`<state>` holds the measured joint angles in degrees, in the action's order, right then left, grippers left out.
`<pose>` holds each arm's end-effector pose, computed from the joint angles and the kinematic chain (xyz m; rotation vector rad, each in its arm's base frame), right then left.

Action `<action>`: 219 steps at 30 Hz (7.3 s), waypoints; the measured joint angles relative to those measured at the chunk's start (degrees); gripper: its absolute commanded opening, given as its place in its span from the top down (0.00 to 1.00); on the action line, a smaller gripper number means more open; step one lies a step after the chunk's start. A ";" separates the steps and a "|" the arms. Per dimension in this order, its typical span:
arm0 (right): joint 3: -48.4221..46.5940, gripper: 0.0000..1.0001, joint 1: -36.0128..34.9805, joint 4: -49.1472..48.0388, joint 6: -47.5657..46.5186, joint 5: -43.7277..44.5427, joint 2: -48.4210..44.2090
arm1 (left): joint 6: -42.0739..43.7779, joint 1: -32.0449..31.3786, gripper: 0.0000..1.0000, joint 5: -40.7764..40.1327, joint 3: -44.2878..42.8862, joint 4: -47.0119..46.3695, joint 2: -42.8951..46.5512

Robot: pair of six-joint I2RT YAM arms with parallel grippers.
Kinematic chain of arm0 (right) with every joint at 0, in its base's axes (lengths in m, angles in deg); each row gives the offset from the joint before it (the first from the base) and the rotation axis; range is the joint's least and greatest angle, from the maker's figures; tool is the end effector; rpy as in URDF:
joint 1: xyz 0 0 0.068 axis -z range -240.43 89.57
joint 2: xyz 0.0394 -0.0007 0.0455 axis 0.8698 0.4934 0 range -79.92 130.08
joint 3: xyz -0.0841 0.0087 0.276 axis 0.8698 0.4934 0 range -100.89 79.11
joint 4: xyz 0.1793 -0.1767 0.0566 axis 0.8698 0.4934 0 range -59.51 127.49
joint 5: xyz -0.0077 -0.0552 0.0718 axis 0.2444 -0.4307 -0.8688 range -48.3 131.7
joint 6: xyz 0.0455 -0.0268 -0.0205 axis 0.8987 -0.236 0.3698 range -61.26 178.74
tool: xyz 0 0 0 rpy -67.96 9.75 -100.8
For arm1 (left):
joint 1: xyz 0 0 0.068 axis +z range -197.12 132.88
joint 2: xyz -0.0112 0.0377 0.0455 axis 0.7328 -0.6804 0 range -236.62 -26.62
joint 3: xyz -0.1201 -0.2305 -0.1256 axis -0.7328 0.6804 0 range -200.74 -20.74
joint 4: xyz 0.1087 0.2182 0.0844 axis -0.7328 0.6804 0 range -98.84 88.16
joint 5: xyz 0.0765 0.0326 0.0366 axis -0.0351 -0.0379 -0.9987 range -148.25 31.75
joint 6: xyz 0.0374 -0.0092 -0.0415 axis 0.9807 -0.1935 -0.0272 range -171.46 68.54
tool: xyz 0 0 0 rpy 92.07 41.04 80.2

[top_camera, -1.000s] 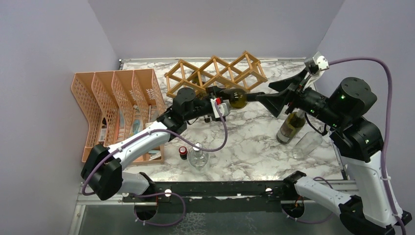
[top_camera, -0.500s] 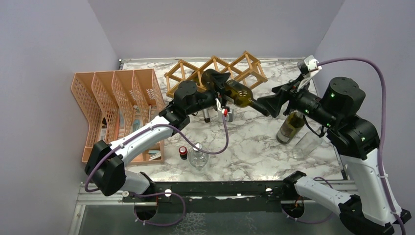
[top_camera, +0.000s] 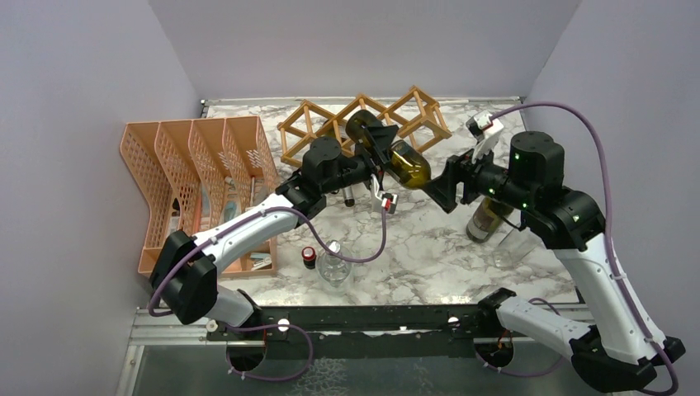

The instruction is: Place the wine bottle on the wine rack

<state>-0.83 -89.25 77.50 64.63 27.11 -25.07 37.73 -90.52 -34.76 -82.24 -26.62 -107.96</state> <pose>0.1319 0.0838 0.4575 -0.5637 1.9153 0.6437 0.2328 -0.2419 0.3612 1.5741 0.3452 0.2904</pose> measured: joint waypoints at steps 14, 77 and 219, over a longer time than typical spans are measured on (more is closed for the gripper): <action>7.17 0.36 0.00 -0.22 0.09 -1.42 2.40 | 4.52 -1.62 1.00 -0.04 -1.84 0.35 -1.44; 24.59 0.99 -0.31 -3.85 7.52 7.13 -2.58 | -68.32 -4.22 0.01 -48.00 -11.61 -8.68 5.01; 14.82 0.27 -0.22 -17.62 2.91 26.05 -1.36 | -90.62 -3.98 0.01 -38.66 -4.90 29.97 23.87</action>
<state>13.99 -89.47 59.88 67.54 53.16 -26.42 -52.89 -94.50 -73.43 -87.13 3.35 -84.09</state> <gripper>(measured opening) 0.734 0.988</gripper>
